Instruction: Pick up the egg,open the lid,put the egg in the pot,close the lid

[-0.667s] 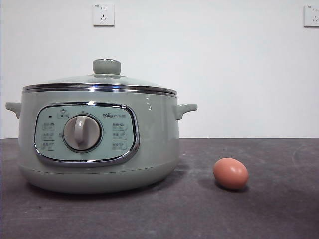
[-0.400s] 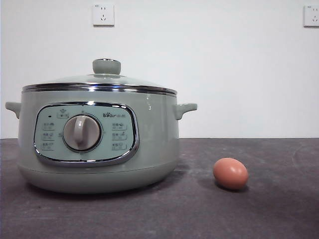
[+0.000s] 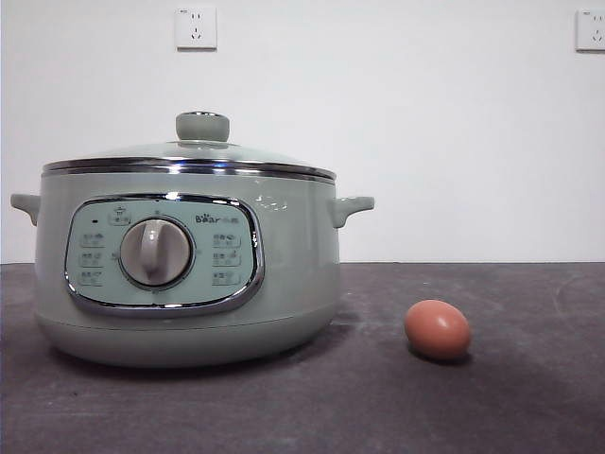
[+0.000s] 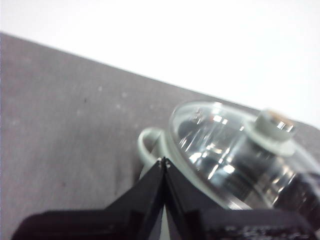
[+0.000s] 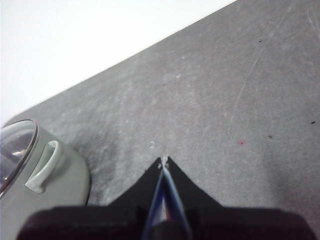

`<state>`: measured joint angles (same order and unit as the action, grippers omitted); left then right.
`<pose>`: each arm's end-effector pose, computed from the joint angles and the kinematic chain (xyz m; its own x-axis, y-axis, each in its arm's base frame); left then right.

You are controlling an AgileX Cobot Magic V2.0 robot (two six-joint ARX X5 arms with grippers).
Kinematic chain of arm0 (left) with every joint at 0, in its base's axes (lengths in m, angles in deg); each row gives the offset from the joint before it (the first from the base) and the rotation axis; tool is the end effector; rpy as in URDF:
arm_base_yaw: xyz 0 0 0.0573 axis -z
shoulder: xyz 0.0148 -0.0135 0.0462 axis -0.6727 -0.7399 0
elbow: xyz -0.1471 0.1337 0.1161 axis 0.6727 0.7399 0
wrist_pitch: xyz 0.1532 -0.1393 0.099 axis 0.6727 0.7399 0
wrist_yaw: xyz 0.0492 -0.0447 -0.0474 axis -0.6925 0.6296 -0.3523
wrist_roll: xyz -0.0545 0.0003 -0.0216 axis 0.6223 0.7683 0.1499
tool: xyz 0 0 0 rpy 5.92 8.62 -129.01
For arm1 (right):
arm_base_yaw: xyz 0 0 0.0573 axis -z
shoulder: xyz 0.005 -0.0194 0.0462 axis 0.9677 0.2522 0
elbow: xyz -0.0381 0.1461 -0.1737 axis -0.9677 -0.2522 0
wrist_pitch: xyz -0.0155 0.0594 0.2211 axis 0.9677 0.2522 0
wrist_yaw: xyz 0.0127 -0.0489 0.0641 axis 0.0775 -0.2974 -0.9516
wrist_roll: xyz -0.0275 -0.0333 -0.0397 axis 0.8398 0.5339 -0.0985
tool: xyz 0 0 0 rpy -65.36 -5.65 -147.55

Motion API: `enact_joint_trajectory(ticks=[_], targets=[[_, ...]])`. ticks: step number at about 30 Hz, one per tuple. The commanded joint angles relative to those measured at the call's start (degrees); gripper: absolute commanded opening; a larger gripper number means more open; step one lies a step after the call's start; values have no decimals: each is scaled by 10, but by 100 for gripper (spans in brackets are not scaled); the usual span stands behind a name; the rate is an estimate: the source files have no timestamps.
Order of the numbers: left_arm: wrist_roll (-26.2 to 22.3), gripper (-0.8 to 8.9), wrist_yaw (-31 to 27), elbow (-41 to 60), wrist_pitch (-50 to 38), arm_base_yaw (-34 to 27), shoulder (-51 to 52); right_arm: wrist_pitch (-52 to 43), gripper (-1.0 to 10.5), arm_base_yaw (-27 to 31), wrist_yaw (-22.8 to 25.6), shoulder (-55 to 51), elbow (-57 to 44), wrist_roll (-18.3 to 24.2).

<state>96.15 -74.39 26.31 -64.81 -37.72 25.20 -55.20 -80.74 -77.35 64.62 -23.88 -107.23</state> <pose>0.1030 -0.0124 0.2085 0.9769 -0.1896 -0.0982 0.1413 0.9188 -0.3686 0.1177 0.0148 0.2048 0.9448 0.1941 -0.2640 -0.0646 0.9002 0.4306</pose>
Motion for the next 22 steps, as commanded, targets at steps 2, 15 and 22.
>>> enact_joint_trajectory(ticks=[2, 15, 22], targets=[[-1, -7, 5, -48, 2, -1, -39, 21, -9, 0, -1, 71, 69, 44], [-63, 0, 162, -220, 77, -1, -259, 131, -2, 0, -196, 306, 286, 134], [-63, 284, 240, -254, 74, -1, -339, 163, 93, -4, -277, 383, 309, 177]])
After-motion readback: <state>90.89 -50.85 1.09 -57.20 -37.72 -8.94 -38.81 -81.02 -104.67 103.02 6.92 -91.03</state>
